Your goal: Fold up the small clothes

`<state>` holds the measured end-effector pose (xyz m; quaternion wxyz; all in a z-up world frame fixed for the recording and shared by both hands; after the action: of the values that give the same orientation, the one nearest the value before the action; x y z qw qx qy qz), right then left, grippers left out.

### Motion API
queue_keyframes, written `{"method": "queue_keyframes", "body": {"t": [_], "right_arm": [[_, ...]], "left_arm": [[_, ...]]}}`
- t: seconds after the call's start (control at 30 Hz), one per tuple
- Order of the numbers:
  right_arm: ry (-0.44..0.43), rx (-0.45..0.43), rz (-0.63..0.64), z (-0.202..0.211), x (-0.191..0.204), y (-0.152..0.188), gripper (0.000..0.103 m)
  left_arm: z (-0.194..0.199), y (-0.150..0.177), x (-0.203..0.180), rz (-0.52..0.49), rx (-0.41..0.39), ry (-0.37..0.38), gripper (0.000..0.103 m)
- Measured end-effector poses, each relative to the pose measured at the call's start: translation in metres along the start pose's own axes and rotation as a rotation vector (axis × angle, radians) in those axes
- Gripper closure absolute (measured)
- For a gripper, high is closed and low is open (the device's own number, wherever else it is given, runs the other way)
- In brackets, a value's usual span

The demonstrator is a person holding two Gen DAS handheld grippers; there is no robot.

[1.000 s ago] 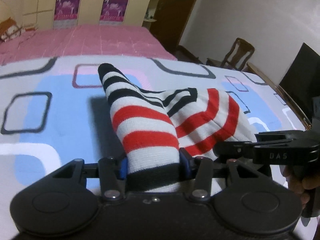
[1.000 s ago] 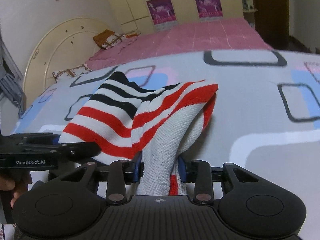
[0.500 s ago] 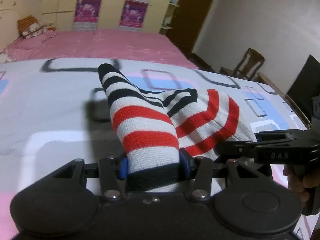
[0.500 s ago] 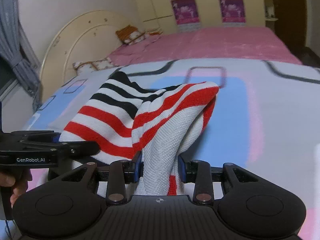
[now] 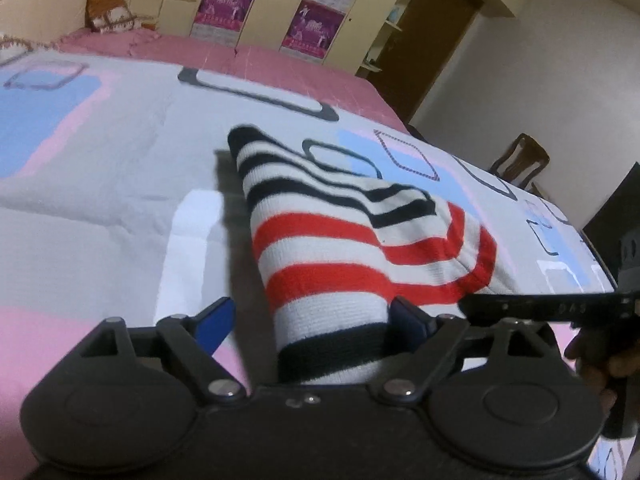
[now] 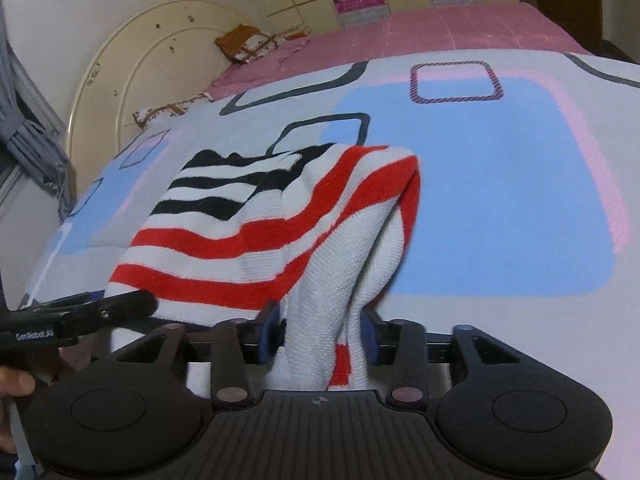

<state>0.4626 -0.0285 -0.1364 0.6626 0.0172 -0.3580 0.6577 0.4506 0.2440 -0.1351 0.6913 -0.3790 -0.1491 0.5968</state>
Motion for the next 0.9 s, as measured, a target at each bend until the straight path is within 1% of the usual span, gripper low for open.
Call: {"method": "queue_keyframes", "body": {"t": [0.03, 0.1, 0.13, 0.17, 0.23, 0.27, 0.3, 0.33, 0.37, 0.4, 0.47, 0.57, 0.6, 0.67, 0.7, 0.73, 0.77, 0.83, 0.87, 0.9], "right_arm": [[0.013, -0.029, -0.005, 0.009, 0.001, -0.003, 0.058], [0.049, -0.118, 0.02, 0.033, 0.003, -0.011, 0.059], [0.061, -0.154, 0.045, 0.039, 0.008, -0.019, 0.059], [0.058, -0.172, 0.064, 0.041, 0.014, -0.022, 0.059], [0.048, -0.187, 0.123, 0.035, 0.03, -0.03, 0.06], [0.051, -0.172, 0.158, 0.025, 0.038, -0.034, 0.064], [0.058, -0.148, 0.181, 0.014, 0.042, -0.034, 0.075], [0.099, -0.104, 0.199, -0.001, 0.041, -0.034, 0.083], [0.181, -0.049, 0.216, -0.019, 0.034, -0.03, 0.083], [0.191, -0.049, 0.205, -0.026, 0.024, -0.026, 0.083], [0.157, -0.053, 0.131, -0.023, 0.016, -0.031, 0.082], [0.163, -0.056, 0.158, -0.022, 0.021, -0.032, 0.082], [0.163, -0.065, 0.157, -0.018, 0.023, -0.033, 0.082], [0.154, -0.109, 0.171, 0.003, 0.028, -0.03, 0.082], [0.124, -0.123, 0.19, 0.016, 0.031, -0.025, 0.082], [0.101, -0.122, 0.199, 0.027, 0.034, -0.018, 0.082], [0.076, -0.109, 0.206, 0.036, 0.037, -0.011, 0.082], [0.045, -0.089, 0.247, 0.048, 0.045, 0.007, 0.083], [0.048, -0.075, 0.262, 0.049, 0.046, 0.015, 0.083], [0.067, -0.046, 0.274, 0.045, 0.044, 0.024, 0.083]], "left_arm": [[0.01, 0.0, 0.007, -0.006, -0.019, -0.008, 0.023], [0.025, -0.008, 0.012, -0.033, -0.07, -0.034, 0.027], [0.028, -0.014, 0.013, -0.048, -0.095, -0.04, 0.035], [0.027, -0.022, 0.013, -0.065, -0.114, -0.034, 0.039], [0.016, -0.032, 0.009, -0.104, -0.106, -0.004, 0.057], [0.005, -0.038, 0.006, -0.126, -0.09, 0.022, 0.059], [-0.006, -0.04, 0.004, -0.141, -0.064, 0.045, 0.059], [-0.021, -0.039, 0.001, -0.156, -0.015, 0.058, 0.058], [-0.034, -0.035, 0.0, -0.174, 0.02, 0.06, 0.058], [-0.038, -0.034, -0.001, -0.188, 0.006, 0.059, 0.056], [-0.038, -0.034, -0.002, -0.194, 0.007, 0.061, 0.056], [-0.034, -0.034, -0.002, -0.204, -0.004, 0.065, 0.056], [-0.028, -0.035, -0.003, -0.2, -0.015, 0.061, 0.059], [-0.007, -0.034, -0.009, -0.209, -0.052, 0.078, 0.059], [0.005, -0.032, -0.014, -0.217, -0.075, 0.085, 0.061], [0.016, -0.028, -0.019, -0.22, -0.086, 0.095, 0.067], [0.027, -0.021, -0.025, -0.227, -0.081, 0.108, 0.069], [0.039, -0.011, -0.036, -0.26, -0.082, 0.104, 0.07], [0.041, -0.004, -0.04, -0.264, -0.066, 0.1, 0.068], [0.035, 0.003, -0.042, -0.274, -0.028, 0.078, 0.069]]}}
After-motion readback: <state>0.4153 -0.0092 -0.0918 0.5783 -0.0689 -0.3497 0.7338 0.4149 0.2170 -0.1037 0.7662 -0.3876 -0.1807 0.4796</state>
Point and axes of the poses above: each gripper's, at about its wrist camera, not at the fingertips, and z roughly against the way its jaws point, x to its left, y to its underside, the point moved 4 cm from there along -z, roughly the way its jaws point, and after that the axes turned 10 degrees about -z, right-handed, at the moved point
